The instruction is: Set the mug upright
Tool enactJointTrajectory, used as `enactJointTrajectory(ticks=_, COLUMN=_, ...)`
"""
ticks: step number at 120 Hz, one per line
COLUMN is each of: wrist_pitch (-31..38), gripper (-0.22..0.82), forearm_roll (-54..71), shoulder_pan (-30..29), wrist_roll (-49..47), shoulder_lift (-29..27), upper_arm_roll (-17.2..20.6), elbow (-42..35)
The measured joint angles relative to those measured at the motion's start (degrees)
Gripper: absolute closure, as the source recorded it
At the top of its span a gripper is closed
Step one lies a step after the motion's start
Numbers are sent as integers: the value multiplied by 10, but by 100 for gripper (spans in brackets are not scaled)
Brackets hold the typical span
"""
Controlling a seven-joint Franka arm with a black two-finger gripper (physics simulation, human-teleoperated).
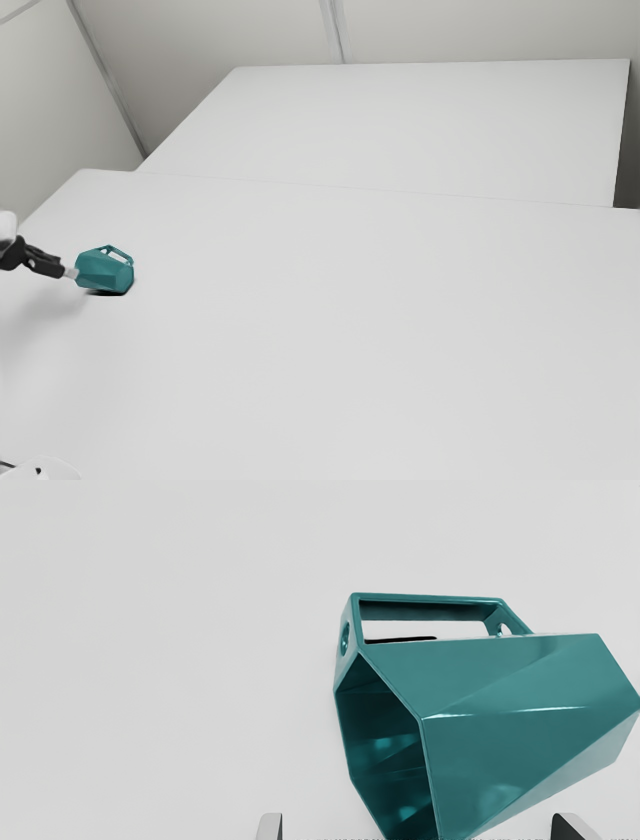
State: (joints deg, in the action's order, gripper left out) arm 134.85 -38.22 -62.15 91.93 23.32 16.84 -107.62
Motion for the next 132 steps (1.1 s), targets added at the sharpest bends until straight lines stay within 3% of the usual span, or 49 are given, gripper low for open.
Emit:
enactJointTrajectory(ticks=104, wrist_pitch=9, gripper=7, forearm_roll=-11, shoulder_pan=5, wrist_roll=96, shoulder_lift=37, upper_arm_roll=19, elbow=3)
enactJointTrajectory(ticks=118, wrist_pitch=9, gripper=13, forearm_roll=-12, shoulder_pan=6, wrist_roll=101, shoulder_lift=37, upper_arm_roll=23, elbow=3)
enactJointTrajectory(ticks=132, wrist_pitch=11, gripper=29, forearm_roll=-12, shoulder_pan=6, wrist_roll=105, shoulder_lift=36, upper_arm_roll=26, elbow=3)
